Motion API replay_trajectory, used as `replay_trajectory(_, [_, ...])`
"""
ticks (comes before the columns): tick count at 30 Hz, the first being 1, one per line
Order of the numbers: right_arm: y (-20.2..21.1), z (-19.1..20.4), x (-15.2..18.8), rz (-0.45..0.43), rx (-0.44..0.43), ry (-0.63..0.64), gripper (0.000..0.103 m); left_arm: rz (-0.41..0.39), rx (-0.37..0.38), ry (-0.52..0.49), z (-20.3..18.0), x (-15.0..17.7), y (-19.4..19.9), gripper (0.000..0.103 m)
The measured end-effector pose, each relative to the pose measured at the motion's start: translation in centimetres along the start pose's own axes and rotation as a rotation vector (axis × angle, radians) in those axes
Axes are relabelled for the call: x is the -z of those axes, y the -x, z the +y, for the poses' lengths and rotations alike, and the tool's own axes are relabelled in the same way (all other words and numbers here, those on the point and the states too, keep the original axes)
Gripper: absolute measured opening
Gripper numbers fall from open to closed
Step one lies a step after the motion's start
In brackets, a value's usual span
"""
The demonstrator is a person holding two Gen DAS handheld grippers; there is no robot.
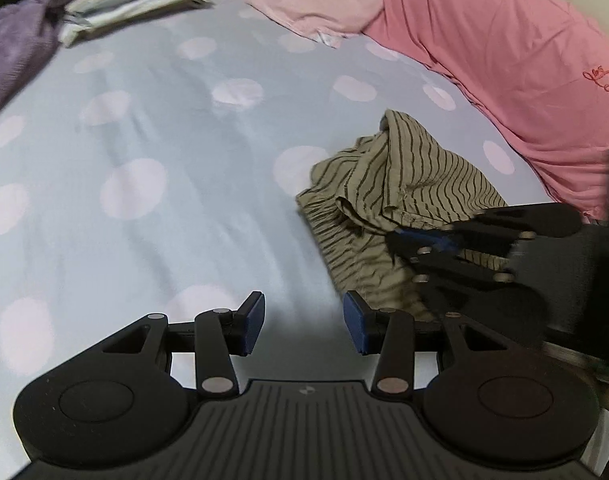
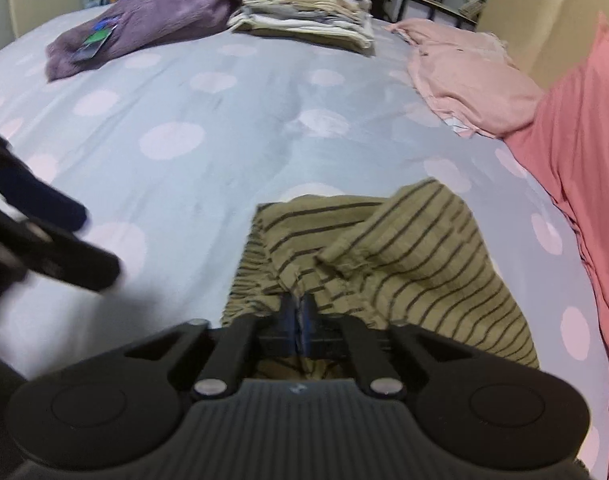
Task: Fold clothes
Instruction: 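Grasp the trousers waistband with the left gripper beside the right gripper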
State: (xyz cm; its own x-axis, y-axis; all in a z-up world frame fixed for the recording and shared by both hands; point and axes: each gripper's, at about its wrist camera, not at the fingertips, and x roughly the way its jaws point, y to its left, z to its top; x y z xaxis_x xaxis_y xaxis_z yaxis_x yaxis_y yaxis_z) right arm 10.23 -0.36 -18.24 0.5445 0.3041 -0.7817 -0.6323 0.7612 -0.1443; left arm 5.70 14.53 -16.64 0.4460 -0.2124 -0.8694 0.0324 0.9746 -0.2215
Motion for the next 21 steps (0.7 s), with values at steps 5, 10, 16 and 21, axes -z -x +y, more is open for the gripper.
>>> replay_trajectory(5, [2.0, -2.5, -0.3, -0.032, 0.036, -0.084, 0.002, 0.014, 0.068, 0.041, 0.7, -1.3, -5.0, 0.041])
replay_trajectory(10, [3.9, -4.7, -0.3, -0.029, 0.041, -0.125, 0.002, 0.021, 0.155, 0.115, 1.5, -1.8, -8.1, 0.041])
replay_trajectory(16, [4.6, -6.1, -0.1, -0.026, 0.051, -0.155, 0.003, 0.015, 0.332, 0.265, 3.4, -2.0, -9.4, 0.009])
replay_trajectory(21, [4.9, -6.4, 0.1, -0.030, 0.048, -0.164, 0.003, -0.012, 0.302, 0.218, 3.0, -1.9, -7.8, 0.001])
